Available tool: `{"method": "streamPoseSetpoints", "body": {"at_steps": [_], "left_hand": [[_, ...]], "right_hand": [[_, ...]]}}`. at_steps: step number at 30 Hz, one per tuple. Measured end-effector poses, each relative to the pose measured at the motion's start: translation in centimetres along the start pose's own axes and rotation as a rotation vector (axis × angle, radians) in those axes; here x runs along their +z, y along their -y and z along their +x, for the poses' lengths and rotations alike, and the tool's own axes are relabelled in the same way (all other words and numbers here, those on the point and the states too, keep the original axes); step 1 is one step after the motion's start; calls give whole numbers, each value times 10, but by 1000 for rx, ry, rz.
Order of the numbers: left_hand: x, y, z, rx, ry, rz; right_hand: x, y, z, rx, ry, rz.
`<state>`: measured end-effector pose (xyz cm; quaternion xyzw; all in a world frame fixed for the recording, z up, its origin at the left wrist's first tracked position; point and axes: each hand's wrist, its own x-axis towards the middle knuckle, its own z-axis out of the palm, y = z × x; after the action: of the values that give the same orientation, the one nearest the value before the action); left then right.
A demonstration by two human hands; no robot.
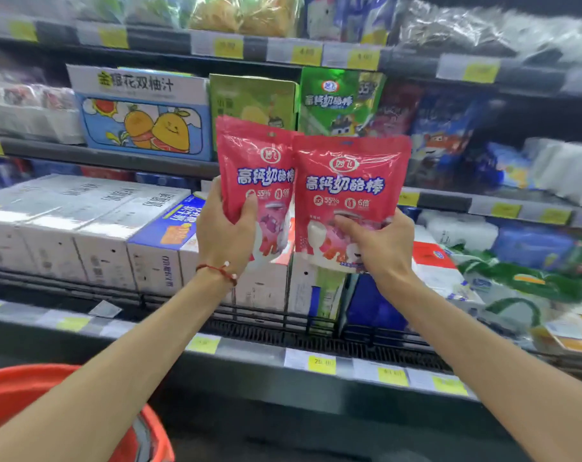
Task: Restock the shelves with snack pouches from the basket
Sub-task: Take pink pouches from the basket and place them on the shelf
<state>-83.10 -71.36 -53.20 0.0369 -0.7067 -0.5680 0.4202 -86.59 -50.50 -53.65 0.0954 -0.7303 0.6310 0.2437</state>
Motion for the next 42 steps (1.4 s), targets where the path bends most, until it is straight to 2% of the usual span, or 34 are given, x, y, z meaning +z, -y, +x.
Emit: {"method": "streamPoseSetpoints", "body": {"at_steps": [5, 14, 24, 29, 31, 38, 42], "left_hand": [[64, -25, 7, 33, 8, -60], [160, -58, 17, 90, -7, -55], [228, -59, 41, 97, -82, -22], [248, -52, 58, 101, -105, 5], [256, -49, 62, 112, -121, 2], [274, -40, 66, 176, -126, 44], [285, -36, 72, 204, -99, 91]], "right_hand": [[-54, -3, 55, -31, -44, 28], [-119, -31, 163, 38, -75, 189], [-138, -65, 250, -19, 27, 93], [-150, -87, 277, 91, 298, 45], [-154, -93, 285, 91, 354, 2], [-142, -108, 317, 4, 291, -94], [-129, -120, 338, 29, 248, -106]]}}
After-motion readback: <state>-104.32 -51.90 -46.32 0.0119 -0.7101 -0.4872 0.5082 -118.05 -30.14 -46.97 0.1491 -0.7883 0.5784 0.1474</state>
